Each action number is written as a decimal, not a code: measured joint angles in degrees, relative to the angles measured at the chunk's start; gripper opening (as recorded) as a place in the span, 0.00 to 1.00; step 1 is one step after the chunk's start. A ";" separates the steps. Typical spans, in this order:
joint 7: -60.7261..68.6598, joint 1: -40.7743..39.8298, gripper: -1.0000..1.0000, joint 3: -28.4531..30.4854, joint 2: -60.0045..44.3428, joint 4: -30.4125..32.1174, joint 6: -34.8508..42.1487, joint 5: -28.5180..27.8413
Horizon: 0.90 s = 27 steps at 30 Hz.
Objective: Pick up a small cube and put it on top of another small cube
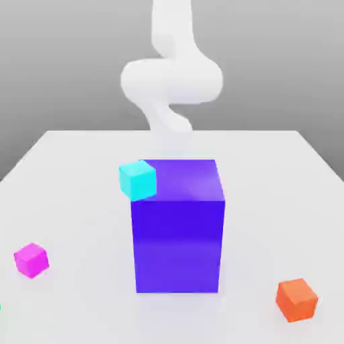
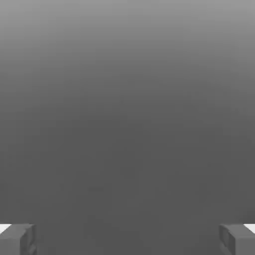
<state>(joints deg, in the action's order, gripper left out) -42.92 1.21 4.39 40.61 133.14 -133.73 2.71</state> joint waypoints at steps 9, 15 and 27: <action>11.35 2.89 0.50 14.65 -19.19 4.93 -7.00 10.90; 18.95 2.00 0.50 21.32 -31.88 8.12 -11.48 18.28; 23.70 -6.38 0.50 29.88 -52.06 15.55 -23.62 18.36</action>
<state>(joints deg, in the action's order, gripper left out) -19.22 -5.17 34.27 -11.45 148.70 -157.36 21.06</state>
